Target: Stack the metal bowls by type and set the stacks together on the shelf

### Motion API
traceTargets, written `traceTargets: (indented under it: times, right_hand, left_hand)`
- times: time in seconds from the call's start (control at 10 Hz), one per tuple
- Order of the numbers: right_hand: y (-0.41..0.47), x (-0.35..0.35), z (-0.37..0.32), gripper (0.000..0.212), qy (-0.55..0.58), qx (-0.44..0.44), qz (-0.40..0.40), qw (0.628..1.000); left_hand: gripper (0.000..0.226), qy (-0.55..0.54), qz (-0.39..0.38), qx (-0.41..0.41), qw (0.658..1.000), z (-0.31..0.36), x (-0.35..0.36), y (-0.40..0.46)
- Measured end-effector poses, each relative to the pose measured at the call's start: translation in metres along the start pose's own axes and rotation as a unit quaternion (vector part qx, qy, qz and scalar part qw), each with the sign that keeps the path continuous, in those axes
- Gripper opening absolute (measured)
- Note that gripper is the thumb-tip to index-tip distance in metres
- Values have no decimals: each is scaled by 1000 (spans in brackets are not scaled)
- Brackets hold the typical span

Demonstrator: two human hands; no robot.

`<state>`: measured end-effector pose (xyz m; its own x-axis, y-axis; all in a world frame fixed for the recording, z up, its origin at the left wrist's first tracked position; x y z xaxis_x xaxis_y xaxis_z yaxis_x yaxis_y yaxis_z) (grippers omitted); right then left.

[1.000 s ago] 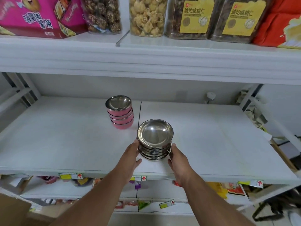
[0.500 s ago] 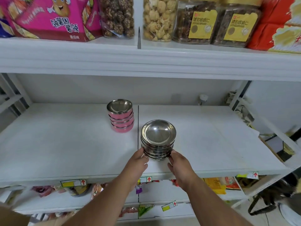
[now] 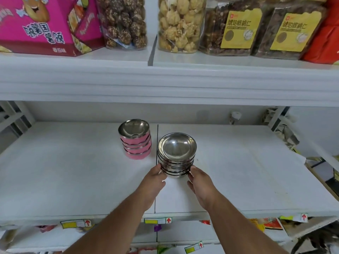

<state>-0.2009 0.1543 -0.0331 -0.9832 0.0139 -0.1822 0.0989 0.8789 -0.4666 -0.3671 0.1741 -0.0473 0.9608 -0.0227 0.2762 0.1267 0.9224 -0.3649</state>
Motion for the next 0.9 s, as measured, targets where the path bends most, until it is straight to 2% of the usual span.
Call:
traceTargets:
  times: [0.1,0.3,0.6,0.7,0.8,0.9]
  right_hand:
    - [18,-1,-6,32,7,7,-3,1000]
    - [50,-1,-27,52,-1,-11,-3,1000]
    - [88,-5,-35,43,-48,-6,-11,999]
    - [84,-11,-41,32,-112,-25,3,993]
    - [80,-16,-31,51,-188,-7,25,982]
    - [72,-25,-29,57,-216,-24,70,974]
  left_hand:
    - [47,-2,3,5,1000,4,-1,18]
    - [44,6,6,9,1000,17,2,50]
    - [42,6,1,22,1000,31,5,79]
    - [46,86,27,37,995,37,3,75]
    - [57,225,53,45,972,38,-4,66]
    - [67,407,58,59,910,43,-7,46]
Point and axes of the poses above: each hand's wrist, its own y-axis towards the middle knuckle, its own x-axis out of the palm, z = x × y, the point moved 10 cm from there along y, towards the middle knuckle, and after that the axes turned 13 degrees about -y, right-handed, at the moved point
